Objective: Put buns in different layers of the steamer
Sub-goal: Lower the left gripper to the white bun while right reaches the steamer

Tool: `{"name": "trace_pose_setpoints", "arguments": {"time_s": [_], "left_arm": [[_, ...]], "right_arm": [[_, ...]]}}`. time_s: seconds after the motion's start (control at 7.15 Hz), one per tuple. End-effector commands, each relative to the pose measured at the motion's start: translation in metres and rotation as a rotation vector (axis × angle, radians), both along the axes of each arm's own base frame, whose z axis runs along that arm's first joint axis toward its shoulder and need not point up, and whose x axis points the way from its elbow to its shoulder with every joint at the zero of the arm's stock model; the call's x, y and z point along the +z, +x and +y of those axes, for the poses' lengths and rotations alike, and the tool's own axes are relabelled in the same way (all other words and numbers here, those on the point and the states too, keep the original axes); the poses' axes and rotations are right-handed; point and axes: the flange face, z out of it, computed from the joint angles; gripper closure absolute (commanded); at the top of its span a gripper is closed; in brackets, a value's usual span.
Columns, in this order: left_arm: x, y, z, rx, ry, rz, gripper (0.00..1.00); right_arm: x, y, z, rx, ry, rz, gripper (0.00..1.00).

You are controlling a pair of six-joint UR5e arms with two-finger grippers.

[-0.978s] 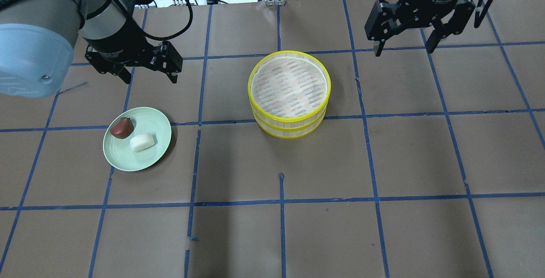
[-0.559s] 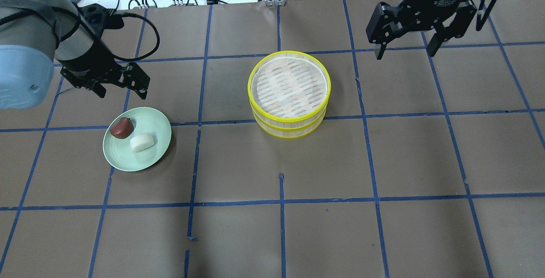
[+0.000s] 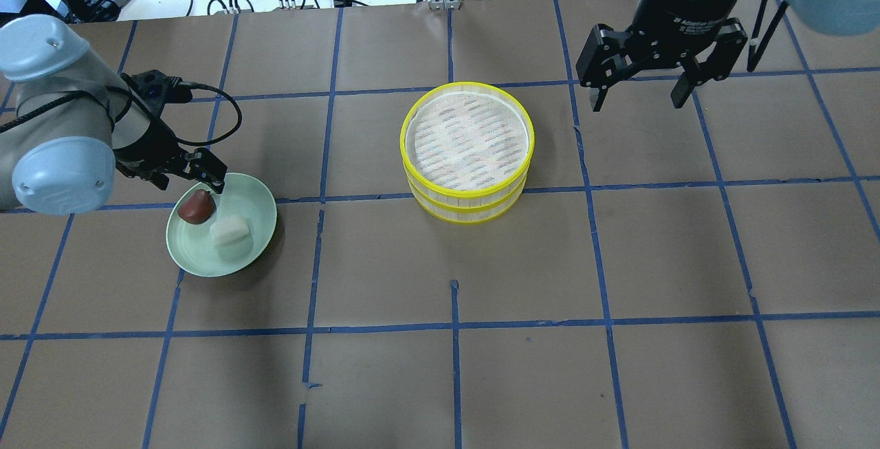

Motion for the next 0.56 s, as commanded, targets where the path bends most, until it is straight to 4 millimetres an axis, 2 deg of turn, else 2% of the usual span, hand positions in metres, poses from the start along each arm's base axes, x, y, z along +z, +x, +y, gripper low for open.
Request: {"name": "trace_pose_setpoints", "arguments": {"time_s": [0.0, 0.14, 0.28, 0.42], "left_arm": [[-0.054, 0.002, 0.0, -0.002, 0.066, 0.013, 0.02], [-0.068, -0.002, 0.008, -0.002, 0.094, 0.027, 0.02], [-0.072, -0.003, 0.009, 0.001, 0.097, 0.034, 0.05], [-0.074, -0.003, 0.01, 0.001, 0.101, 0.035, 0.16]], "right_arm": [[-0.068, 0.074, -0.032, 0.052, -0.024, 0.0, 0.0], [-0.098, 0.102, -0.046, -0.005, -0.056, 0.015, 0.0], [-0.128, 0.114, -0.068, -0.023, -0.093, 0.008, 0.0], [-0.141, 0.113, -0.072, 0.0, -0.087, 0.023, 0.03]]}}
